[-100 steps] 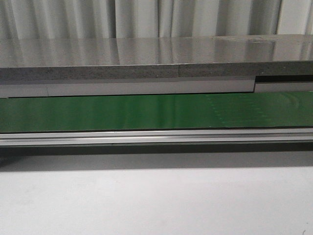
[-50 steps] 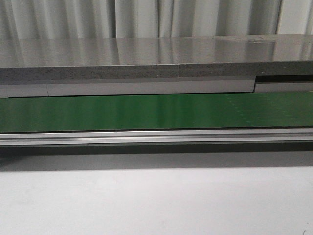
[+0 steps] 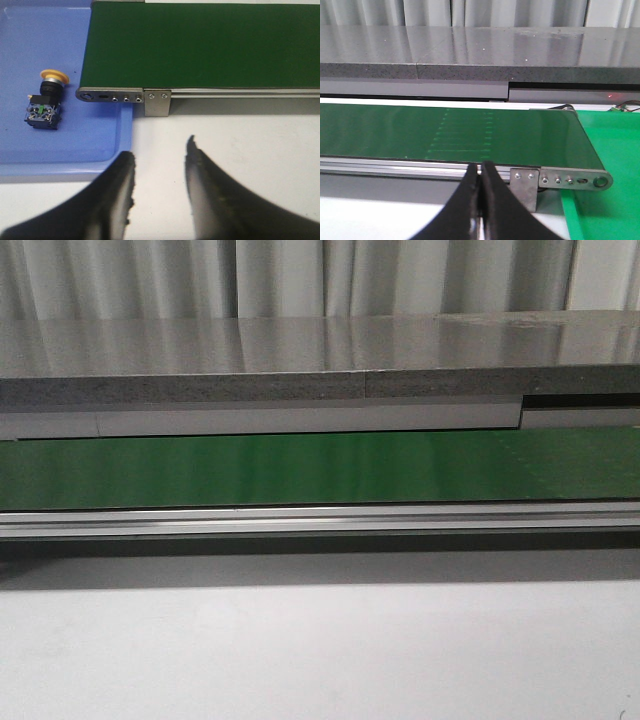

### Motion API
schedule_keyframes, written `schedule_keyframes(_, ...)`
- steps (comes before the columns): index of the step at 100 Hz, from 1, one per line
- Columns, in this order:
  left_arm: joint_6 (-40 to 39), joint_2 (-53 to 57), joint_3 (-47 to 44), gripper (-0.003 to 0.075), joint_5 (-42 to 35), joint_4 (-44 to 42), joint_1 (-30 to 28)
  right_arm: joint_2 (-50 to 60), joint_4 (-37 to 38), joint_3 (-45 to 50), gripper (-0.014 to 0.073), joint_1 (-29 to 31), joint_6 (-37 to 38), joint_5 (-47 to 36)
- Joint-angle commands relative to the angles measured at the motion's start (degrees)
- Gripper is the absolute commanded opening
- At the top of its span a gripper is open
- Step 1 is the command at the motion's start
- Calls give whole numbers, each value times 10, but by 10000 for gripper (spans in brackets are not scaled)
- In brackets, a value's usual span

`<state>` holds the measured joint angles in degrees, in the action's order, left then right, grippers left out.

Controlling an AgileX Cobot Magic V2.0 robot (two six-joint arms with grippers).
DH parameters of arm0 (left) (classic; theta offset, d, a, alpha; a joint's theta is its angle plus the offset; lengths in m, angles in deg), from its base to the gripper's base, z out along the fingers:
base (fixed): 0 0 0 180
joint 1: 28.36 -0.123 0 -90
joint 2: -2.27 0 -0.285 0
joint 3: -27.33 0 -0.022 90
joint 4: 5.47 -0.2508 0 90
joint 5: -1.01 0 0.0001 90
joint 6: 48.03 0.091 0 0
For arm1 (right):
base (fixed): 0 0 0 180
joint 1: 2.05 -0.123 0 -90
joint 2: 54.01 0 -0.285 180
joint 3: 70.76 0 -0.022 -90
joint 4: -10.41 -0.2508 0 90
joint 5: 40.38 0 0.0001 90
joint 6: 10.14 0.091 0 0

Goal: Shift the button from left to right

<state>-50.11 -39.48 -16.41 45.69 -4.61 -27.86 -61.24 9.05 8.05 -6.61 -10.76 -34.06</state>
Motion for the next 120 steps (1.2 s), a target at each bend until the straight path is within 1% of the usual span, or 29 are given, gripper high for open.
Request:
schedule_keyframes(1,-4,-5,21,549,-35,5,4,12,4,-8,-67,0,-1,-49)
schedule_keyframes(2,-4,-5,21,575,-35,5,4,12,4,-8,-67,0,-1,-49)
schedule_keyframes(7,-4,-5,21,639,-36,5,4,12,4,-8,-67,0,-1,-49)
schedule_keyframes(12,-4,-5,21,659,-36,5,4,12,4,-8,-67,0,-1,-49)
schedule_keyframes(18,-4,-5,21,651,-49,14,4,12,4,-8,-67,0,-1,-49)
schedule_keyframes(27,-4,-5,28,603,-53,26,4,12,4,-8,-67,0,-1,-49)
schedule_keyframes(30,-4,-5,30,587,-53,15,4,12,4,-8,-67,0,-1,-49)
schedule_keyframes(36,-4,-12,43,581,-43,-12,4,12,4,-8,-67,0,-1,-49)
schedule_keyframes(46,-4,-42,77,582,1,-50,-5,12,4,-8,-67,0,-1,-49)
schedule_keyframes(59,-4,-107,133,582,38,-83,-31,12,4,-8,-67,0,-1,-49)
schedule_keyframes(80,-4,-218,205,582,35,-86,-80,12,4,-8,-67,0,-1,-49)
schedule_keyframes(95,-4,-308,248,582,9,-88,-133,12,4,-8,-67,0,-1,-49)
schedule_keyframes(105,-4,-375,282,581,5,-88,-174,12,4,-8,-67,0,-1,-49)
schedule_keyframes(120,21,-473,324,581,-38,-89,-203,12,4,-8,-67,0,-1,-49)
